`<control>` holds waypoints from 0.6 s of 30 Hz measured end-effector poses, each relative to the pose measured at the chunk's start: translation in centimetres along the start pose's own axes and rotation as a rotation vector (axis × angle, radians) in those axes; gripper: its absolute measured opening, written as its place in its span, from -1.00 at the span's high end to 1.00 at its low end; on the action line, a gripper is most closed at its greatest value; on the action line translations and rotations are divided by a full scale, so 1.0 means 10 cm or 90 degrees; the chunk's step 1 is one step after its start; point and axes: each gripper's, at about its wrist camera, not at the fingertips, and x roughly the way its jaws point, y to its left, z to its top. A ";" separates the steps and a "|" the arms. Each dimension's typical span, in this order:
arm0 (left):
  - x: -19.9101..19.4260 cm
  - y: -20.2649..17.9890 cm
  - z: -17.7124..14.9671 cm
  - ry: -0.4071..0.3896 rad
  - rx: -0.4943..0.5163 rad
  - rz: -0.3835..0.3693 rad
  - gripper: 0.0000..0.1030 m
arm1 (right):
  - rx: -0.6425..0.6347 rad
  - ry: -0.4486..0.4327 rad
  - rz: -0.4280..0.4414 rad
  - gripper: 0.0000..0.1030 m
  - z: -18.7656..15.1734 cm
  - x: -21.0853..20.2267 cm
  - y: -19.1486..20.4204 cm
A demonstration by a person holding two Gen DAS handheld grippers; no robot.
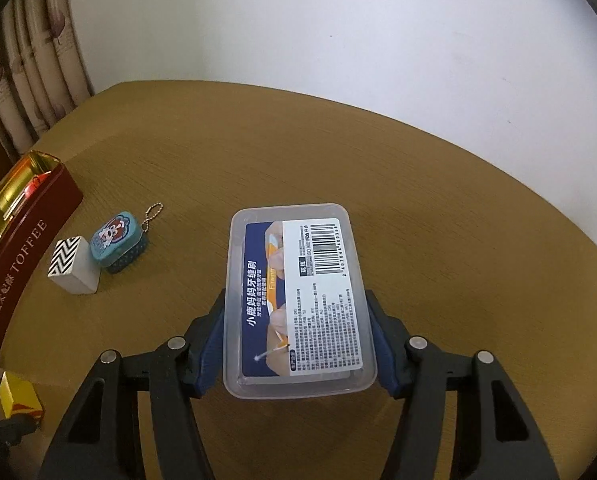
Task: Organize rigid objects
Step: 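Release the yellow cube into the tin with the left gripper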
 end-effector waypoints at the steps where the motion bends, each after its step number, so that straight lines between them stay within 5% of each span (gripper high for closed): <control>1: -0.02 -0.01 0.00 -0.002 0.001 0.000 0.41 | 0.012 -0.004 0.004 -0.12 -0.04 -0.03 -0.03; 12: -0.59 0.10 0.10 -0.057 -0.008 -0.024 0.41 | 0.091 -0.053 0.029 -0.12 -0.48 -0.57 -0.06; 18: -1.12 0.56 0.25 -0.096 -0.040 -0.017 0.41 | 0.095 -0.071 0.042 -0.12 -0.61 -0.86 0.10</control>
